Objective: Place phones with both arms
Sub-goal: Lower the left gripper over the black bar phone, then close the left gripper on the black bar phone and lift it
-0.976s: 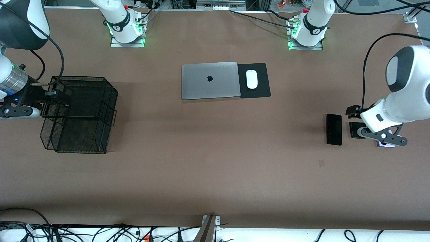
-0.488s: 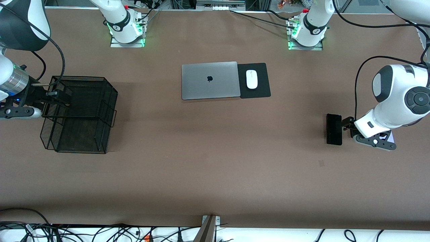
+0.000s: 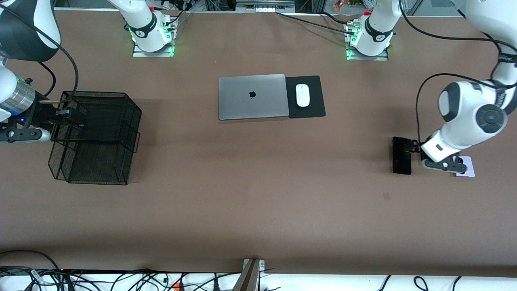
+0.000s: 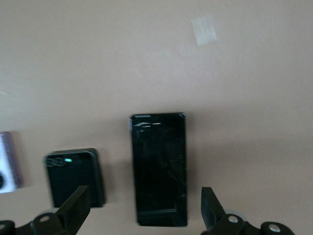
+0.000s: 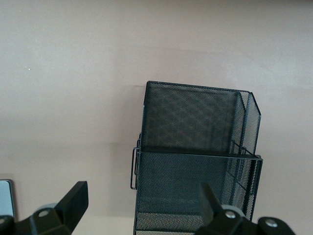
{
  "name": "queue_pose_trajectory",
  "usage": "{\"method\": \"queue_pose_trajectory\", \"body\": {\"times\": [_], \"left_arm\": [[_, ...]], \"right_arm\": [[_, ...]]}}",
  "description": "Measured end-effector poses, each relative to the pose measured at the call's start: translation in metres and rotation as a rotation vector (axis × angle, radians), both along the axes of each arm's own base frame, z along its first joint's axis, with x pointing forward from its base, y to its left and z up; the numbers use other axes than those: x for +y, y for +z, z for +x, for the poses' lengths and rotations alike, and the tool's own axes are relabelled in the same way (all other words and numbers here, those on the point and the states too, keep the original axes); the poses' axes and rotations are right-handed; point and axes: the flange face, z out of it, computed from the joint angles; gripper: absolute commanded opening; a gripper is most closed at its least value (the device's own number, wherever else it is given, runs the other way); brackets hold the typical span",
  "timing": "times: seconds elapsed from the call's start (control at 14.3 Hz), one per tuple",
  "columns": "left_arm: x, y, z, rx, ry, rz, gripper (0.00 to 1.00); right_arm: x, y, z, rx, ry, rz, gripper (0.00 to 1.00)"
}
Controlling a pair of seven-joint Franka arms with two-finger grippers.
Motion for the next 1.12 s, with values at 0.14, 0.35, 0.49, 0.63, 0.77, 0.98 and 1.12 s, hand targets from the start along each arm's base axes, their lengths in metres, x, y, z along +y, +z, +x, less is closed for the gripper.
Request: {"method": "queue_pose_trajectory", "body": {"times": [0.14, 0.35, 0.49, 0.63, 0.77, 0.98, 1.12], "left_arm": [[-0.006, -0.018, -0.007, 0.025, -0.002, -0.007, 1.0], [-0.008, -0.043, -0.011, 0.035, -0.004, -0.017, 1.0], [-0.01, -0.06, -0.013, 0.017, -0.006, -0.025, 1.0], [-0.01, -0.073, -0.015, 0.018, -0.005, -0.031, 1.0], [-0.008, -0.08, -0.016, 0.015, -0.002, -0.034, 1.0], [-0.002, -0.083, -0.016, 0.015, 0.008, -0.033, 1.0], [0.001, -0.084, -0.016, 0.012, 0.012, -0.032, 1.0]], "right_arm": [[0.0, 0.0, 0.0, 0.001, -0.002, 0.0, 1.0], [-0.001, -0.001, 0.0, 0.003, -0.007, 0.0, 1.0], [-0.003, -0.002, 0.001, 0.005, -0.013, 0.0, 1.0], [-0.005, -0.005, 0.001, 0.009, -0.016, 0.0, 1.0], [-0.005, -0.006, 0.002, 0.011, -0.017, 0.0, 1.0], [-0.005, -0.008, 0.003, 0.014, -0.017, 0.0, 1.0], [-0.005, -0.008, 0.003, 0.013, -0.018, 0.0, 1.0]]}}
